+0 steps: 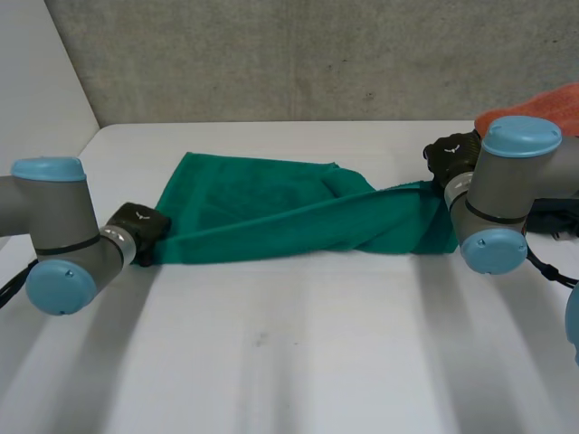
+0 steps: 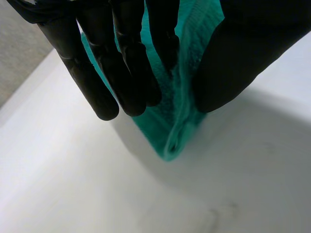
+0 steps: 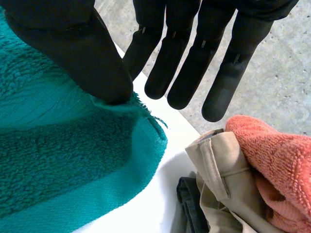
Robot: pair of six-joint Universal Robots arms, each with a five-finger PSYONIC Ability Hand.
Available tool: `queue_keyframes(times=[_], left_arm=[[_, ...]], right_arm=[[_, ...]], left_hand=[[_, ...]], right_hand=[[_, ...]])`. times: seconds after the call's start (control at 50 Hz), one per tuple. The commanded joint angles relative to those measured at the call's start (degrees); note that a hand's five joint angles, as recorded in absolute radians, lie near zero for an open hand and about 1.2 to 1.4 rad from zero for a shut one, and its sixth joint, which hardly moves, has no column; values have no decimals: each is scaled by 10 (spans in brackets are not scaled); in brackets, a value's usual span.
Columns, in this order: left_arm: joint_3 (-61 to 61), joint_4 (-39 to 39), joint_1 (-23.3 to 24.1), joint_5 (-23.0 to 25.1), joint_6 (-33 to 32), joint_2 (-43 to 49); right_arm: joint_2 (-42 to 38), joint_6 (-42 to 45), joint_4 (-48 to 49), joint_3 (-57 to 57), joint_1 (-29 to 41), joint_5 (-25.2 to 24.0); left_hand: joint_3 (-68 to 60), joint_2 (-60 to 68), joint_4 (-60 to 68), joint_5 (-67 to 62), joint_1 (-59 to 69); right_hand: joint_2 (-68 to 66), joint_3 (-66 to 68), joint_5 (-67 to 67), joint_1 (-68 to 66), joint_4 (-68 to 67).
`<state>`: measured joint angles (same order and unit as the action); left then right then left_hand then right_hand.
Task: Fold the laundry.
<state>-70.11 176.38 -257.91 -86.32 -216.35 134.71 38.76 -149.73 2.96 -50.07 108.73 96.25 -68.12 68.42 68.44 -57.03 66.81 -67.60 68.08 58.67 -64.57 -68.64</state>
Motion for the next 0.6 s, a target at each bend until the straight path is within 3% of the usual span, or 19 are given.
queue_keyframes(times=[0.02,0.12,0.18,0.24,0.32,0.4,0.46,0.6], left_arm=[[-10,29,-1,-40,-53,-30],[-82,-10,-1,-52,-99,-141],[-127,-57,-1,-51,-135,-189],[-199,-167,-7,-44,-212,-251],[-253,-255,-16,-12,-271,-278],[-264,-279,-34,14,-304,-281],[-241,-264,-38,6,-300,-270],[-117,-243,-15,-25,-236,-208]], right_arm=[[28,7,-28,-23,-7,-3],[82,69,-108,-70,-12,-17],[136,144,-185,-133,-22,-52],[212,273,-293,-247,-47,-115],[264,388,-341,-324,-73,-138],[266,367,-289,-335,-77,-129],[256,350,-275,-331,-77,-124],[206,312,-263,-285,-56,-102]], left_hand=[[-119,116,116,-130,132],[-119,116,116,-130,132],[-119,116,116,-130,132],[-119,116,116,-130,132],[-119,116,116,-130,132],[-119,116,116,-130,132],[-119,116,116,-130,132],[-119,116,116,-130,132]], right_hand=[[-124,119,113,-154,-114],[-124,119,113,-154,-114],[-124,119,113,-154,-114],[-124,119,113,-154,-114],[-124,119,113,-154,-114],[-124,119,113,-154,-114],[-124,119,113,-154,-114],[-124,119,113,-154,-114]])
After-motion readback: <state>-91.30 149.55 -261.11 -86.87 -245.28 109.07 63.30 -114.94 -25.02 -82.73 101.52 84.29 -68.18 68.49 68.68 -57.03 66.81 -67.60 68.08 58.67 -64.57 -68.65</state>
